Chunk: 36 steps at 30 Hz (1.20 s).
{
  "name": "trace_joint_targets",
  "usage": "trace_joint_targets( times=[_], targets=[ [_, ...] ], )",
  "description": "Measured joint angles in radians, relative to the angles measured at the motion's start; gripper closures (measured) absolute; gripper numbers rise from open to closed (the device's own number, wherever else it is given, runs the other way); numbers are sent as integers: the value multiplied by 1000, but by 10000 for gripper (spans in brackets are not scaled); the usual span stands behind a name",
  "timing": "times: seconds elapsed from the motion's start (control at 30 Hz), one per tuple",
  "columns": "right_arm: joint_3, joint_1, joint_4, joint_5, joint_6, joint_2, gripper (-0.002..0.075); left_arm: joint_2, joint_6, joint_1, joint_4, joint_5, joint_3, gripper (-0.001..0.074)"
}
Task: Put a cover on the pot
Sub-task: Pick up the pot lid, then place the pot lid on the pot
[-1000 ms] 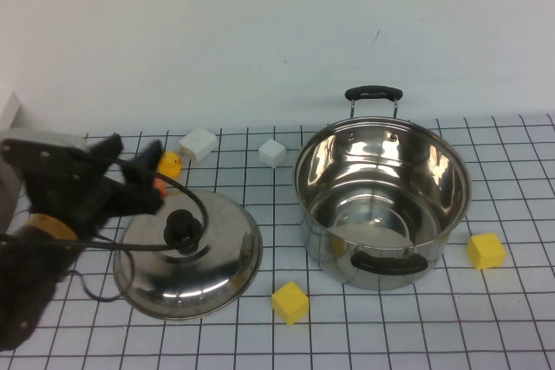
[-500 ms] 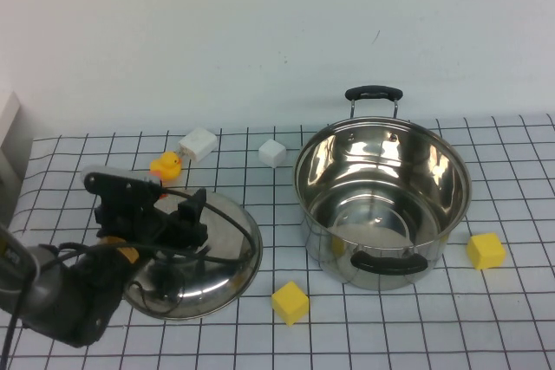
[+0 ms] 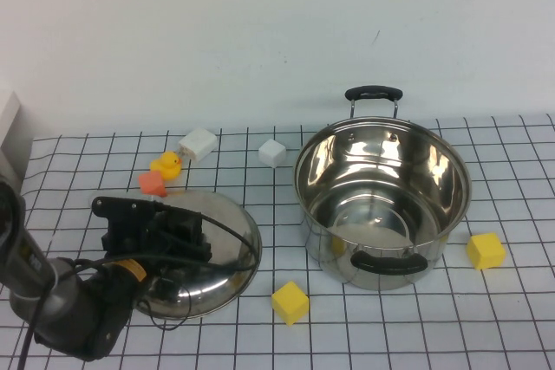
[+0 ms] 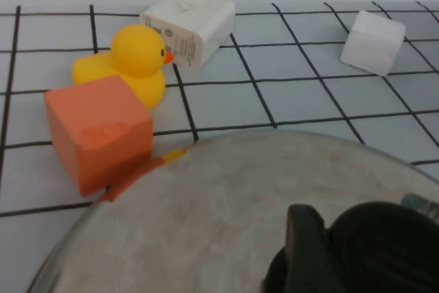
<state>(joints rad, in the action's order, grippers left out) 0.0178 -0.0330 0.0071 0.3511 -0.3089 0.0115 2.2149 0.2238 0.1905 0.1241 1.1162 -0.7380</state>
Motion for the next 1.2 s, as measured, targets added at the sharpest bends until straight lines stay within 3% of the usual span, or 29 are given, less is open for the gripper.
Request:
trace_joint_targets(
  times=[0.03,0.27,0.47,0.6,0.9,1.03,1.2],
  targets=[
    [0,0,0,0,0,0,717,0,3,2,-2,0,-1,413],
    [0,0,0,0,0,0,717,-67,40,2,-9,-38,8,408],
    [0,0,0,0,0,0,717,-310,5,2,-36,-182,14,408],
    [0,0,0,0,0,0,717,-465,22,17,53,-311,-39,408],
    [0,0,0,0,0,0,717,-478,322,250,364,-623,-372,408],
    [0,0,0,0,0,0,717,-393,381,346,414,-665,-483,408],
    [0,0,0,0,0,0,717,-290,388,405,423,-677,-570,408]
  ],
)
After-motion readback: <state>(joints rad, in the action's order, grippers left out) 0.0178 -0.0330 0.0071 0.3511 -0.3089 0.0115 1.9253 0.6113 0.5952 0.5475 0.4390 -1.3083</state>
